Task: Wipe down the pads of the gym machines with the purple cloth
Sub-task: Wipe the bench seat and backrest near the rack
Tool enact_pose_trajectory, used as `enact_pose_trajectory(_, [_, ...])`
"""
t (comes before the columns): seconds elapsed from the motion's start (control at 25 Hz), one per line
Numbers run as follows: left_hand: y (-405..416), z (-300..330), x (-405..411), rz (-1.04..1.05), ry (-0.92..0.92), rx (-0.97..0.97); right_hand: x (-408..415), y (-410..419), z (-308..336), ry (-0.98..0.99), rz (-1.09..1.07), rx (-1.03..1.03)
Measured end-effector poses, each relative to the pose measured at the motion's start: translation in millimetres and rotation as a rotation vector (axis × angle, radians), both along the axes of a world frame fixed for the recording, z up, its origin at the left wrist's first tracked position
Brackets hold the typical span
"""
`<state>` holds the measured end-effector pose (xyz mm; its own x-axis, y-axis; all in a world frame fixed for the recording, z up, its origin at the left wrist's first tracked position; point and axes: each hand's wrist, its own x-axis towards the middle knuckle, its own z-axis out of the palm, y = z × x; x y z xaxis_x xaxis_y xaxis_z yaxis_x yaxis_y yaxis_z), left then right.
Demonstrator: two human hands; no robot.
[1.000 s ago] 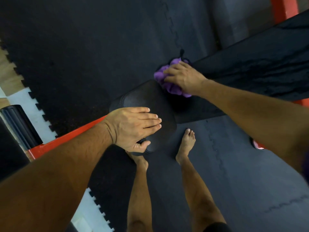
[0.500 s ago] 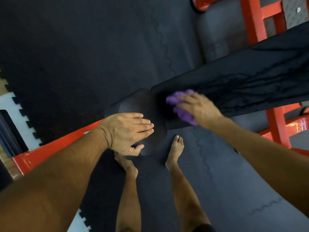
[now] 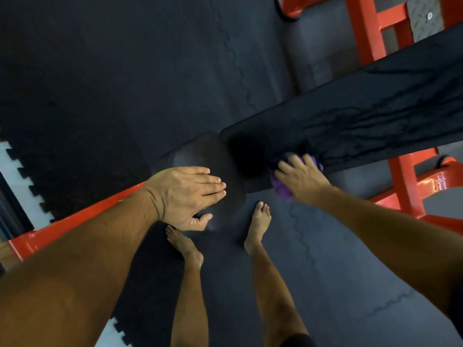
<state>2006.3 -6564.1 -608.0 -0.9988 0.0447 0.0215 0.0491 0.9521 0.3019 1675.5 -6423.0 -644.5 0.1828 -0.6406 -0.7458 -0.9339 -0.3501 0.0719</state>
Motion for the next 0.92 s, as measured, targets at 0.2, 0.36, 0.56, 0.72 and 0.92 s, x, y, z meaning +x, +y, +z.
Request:
enact_pose_trajectory(0.2, [1,-1,2,0.01,0.008,0.002,5,50,19,-0.014,-0.247,0.103])
enact_pose_trajectory(0.36, [0,1,1,-0.004,-0.003,0.003,10,-62,21,-0.086,-0.298,-0.426])
enact_pose_trajectory(0.56, [-1,-1,1,-0.009,-0.05,-0.021,0,-134,-32,-0.027,-0.24,-0.331])
enact_pose_trajectory(0.72, [-1,-2,1,-0.002,-0.033,0.007,3,-11,-31,-0.204,-0.228,-0.309])
enact_pose_trajectory(0.92, [-1,0,-2,0.036,-0.063,0.016,30,78,-18,-0.371,-0.699,-0.359])
